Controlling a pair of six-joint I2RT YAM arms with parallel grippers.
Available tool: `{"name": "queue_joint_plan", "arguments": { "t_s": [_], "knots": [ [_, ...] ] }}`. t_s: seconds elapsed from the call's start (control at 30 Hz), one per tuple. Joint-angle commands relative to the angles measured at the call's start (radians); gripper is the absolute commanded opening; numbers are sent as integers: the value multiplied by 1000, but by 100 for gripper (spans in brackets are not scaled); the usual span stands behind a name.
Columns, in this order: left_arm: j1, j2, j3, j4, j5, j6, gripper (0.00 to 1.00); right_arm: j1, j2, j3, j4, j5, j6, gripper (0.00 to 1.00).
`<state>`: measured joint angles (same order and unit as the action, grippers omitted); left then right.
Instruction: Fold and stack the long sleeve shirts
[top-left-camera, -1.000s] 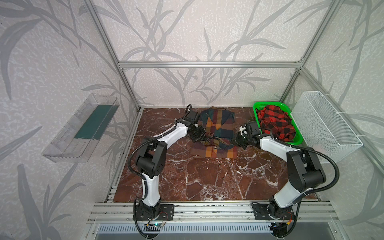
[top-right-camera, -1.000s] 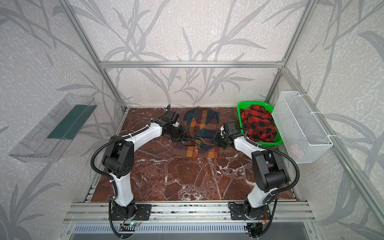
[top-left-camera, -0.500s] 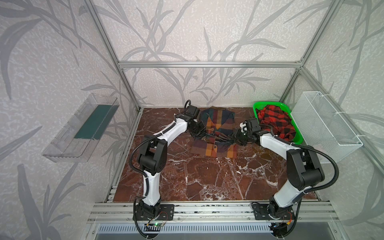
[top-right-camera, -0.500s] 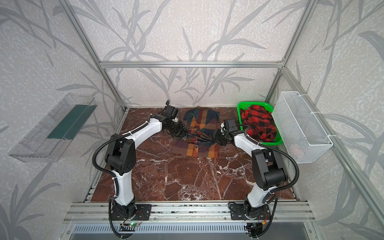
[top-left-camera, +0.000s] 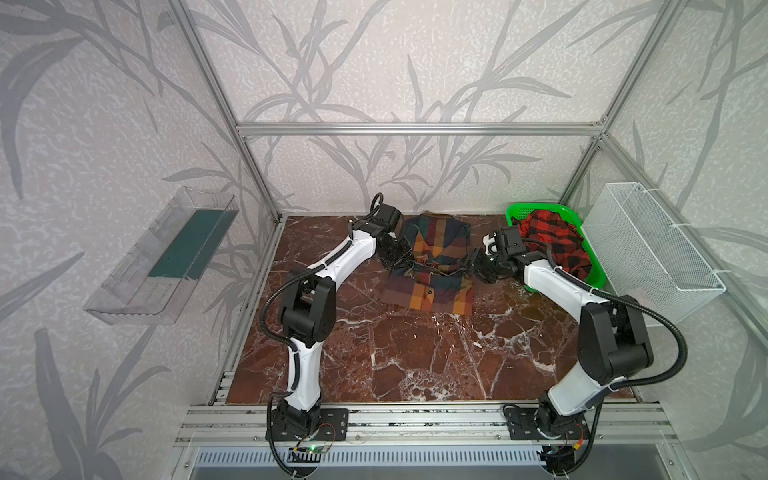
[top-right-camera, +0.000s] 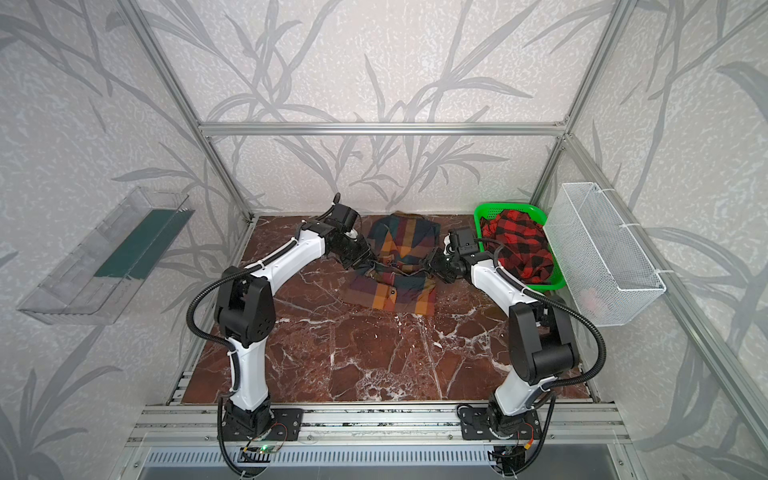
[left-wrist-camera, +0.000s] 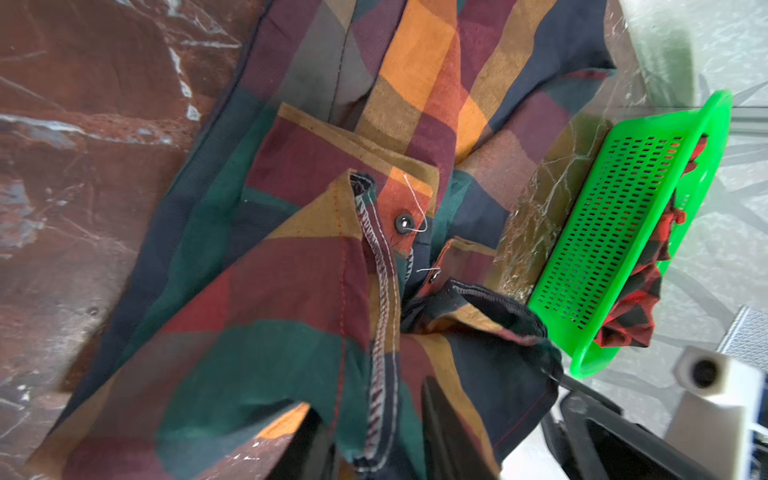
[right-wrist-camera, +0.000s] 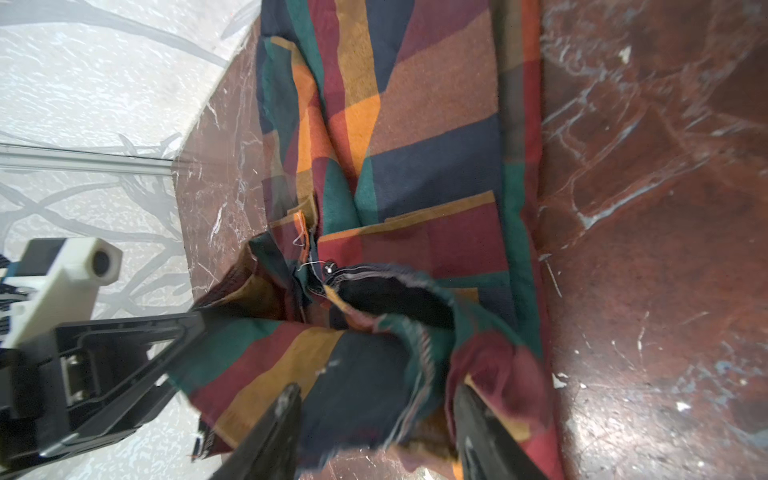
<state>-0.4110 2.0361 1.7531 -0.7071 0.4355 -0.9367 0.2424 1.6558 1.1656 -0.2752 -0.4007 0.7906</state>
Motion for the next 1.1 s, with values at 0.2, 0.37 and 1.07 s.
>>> {"name": "queue_joint_plan", "arguments": {
  "t_s": [0.2, 0.37, 1.07],
  "knots": [
    [5, -9, 60, -64, -19, 23, 57, -5, -90, 26, -21, -28, -11, 58],
    [7, -43, 62, -81, -38, 34, 74, 24, -129, -10, 7, -85, -49, 49],
    [8, -57, -47, -13, -52, 54, 74, 86, 153, 52, 195, -103, -192, 38]
  ]
}}
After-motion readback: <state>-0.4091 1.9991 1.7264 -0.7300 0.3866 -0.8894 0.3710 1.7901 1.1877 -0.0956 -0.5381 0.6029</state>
